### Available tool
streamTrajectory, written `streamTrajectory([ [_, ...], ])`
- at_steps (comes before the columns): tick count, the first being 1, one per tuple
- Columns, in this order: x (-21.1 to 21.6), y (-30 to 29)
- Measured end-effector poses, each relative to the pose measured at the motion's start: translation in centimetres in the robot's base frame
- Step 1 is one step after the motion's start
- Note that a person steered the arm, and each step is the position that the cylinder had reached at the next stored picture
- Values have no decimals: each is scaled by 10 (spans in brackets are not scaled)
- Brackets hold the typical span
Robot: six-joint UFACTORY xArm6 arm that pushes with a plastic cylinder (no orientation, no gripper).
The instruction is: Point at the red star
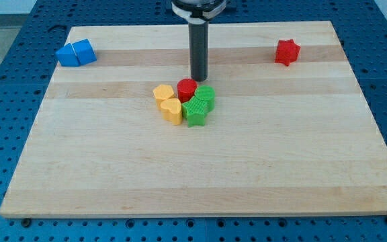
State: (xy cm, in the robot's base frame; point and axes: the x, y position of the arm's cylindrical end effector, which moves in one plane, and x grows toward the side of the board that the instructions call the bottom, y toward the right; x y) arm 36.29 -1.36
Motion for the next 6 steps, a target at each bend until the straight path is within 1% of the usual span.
streamTrajectory([
  [2, 30, -32],
  [3, 27, -33],
  [4, 6, -1],
  [5, 5, 65],
  [6, 5, 145],
])
